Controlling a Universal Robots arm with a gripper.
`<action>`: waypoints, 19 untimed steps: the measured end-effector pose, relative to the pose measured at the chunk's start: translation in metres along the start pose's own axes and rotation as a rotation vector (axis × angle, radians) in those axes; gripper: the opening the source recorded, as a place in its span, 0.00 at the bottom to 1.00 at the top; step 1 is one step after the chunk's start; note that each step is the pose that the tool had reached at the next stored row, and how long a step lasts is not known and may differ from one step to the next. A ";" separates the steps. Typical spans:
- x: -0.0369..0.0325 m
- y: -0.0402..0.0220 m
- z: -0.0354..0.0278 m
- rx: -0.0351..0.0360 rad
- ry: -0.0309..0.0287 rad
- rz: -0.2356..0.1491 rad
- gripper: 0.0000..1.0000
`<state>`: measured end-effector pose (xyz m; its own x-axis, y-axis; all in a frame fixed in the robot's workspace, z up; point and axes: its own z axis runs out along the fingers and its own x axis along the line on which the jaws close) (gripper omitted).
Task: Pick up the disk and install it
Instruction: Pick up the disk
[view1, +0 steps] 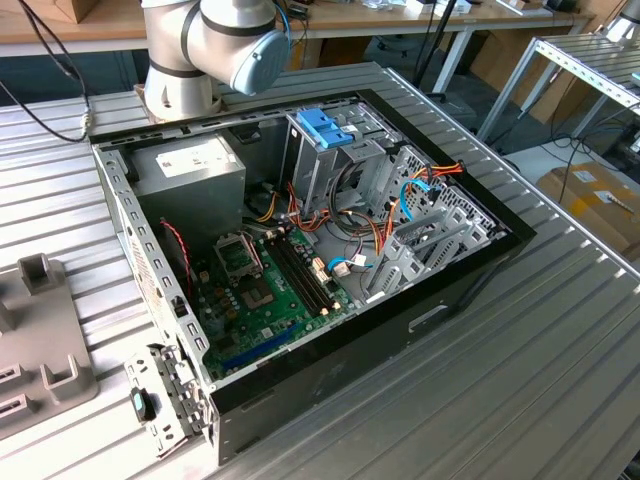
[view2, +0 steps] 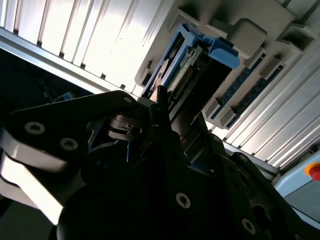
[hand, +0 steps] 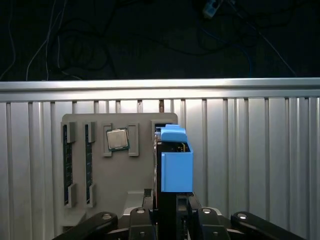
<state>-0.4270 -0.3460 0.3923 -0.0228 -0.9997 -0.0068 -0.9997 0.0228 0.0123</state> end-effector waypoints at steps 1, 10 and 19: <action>0.0000 0.0000 -0.0045 0.0007 0.0000 0.000 0.35; -0.0001 0.0001 -0.0148 0.0013 0.0001 0.000 0.35; -0.0003 0.0006 -0.0507 0.0021 0.0002 0.000 0.35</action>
<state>-0.4270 -0.3460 0.4430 -0.0228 -0.9997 -0.0066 -0.9997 0.0227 0.0102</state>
